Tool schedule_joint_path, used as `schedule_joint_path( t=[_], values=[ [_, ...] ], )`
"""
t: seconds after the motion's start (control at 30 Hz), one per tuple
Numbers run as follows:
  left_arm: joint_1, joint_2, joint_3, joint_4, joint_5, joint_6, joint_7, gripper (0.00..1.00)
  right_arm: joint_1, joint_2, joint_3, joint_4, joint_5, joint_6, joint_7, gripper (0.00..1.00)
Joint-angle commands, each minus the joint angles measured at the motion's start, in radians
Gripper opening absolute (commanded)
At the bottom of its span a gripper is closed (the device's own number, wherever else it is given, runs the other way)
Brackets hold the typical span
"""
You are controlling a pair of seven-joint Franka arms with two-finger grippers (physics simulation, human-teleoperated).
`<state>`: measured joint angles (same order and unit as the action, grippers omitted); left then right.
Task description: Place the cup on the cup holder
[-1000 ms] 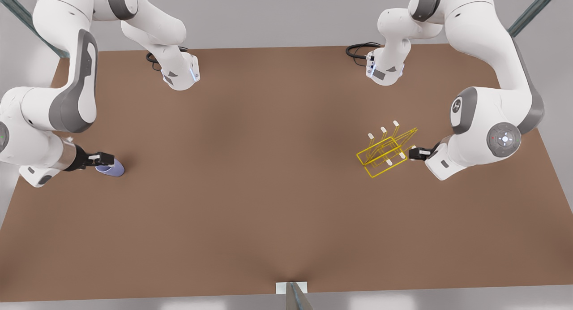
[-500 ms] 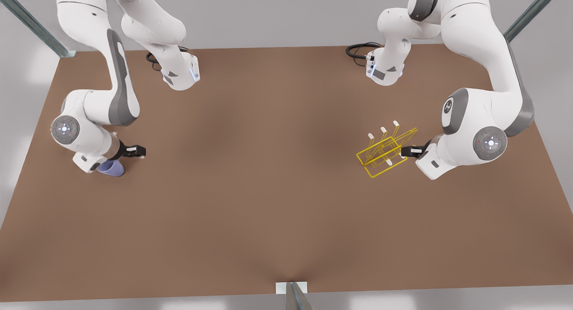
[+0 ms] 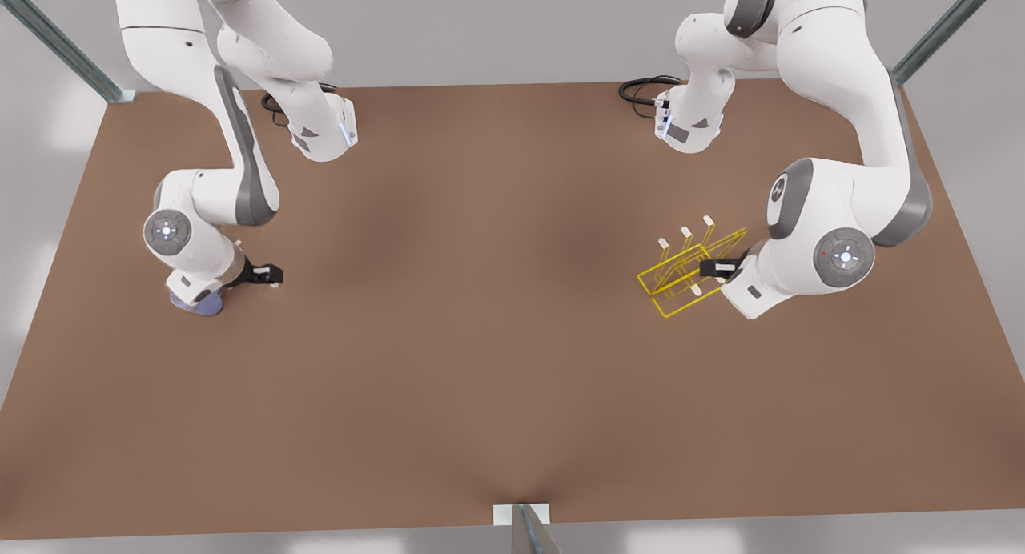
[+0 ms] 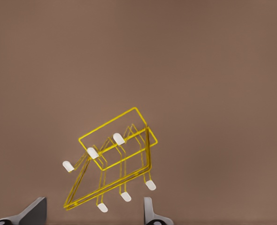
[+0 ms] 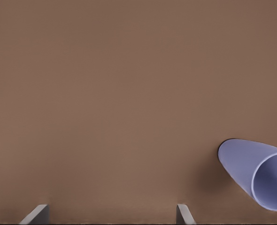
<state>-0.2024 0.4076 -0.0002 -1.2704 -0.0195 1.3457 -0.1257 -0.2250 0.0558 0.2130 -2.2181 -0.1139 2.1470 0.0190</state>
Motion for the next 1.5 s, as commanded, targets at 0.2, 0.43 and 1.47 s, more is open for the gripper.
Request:
schedule_joint_path(
  t=[0.2,0.43,1.47],
  values=[
    [-0.002,-0.001,0.0,0.0,0.003,-0.005,-0.037,1.0,-0.06,-0.01,0.003,-0.072,-0.003,0.116,0.094,1.0],
    [0.001,0.002,0.002,0.003,-0.004,-0.003,-0.032,1.0,-0.169,0.009,0.006,-0.075,-0.027,0.156,-0.021,1.0],
    [0.0,-0.001,0.005,0.0,0.004,-0.003,-0.052,1.0,-0.536,0.107,0.235,-0.086,-0.098,0.304,-0.254,1.0]
  ],
)
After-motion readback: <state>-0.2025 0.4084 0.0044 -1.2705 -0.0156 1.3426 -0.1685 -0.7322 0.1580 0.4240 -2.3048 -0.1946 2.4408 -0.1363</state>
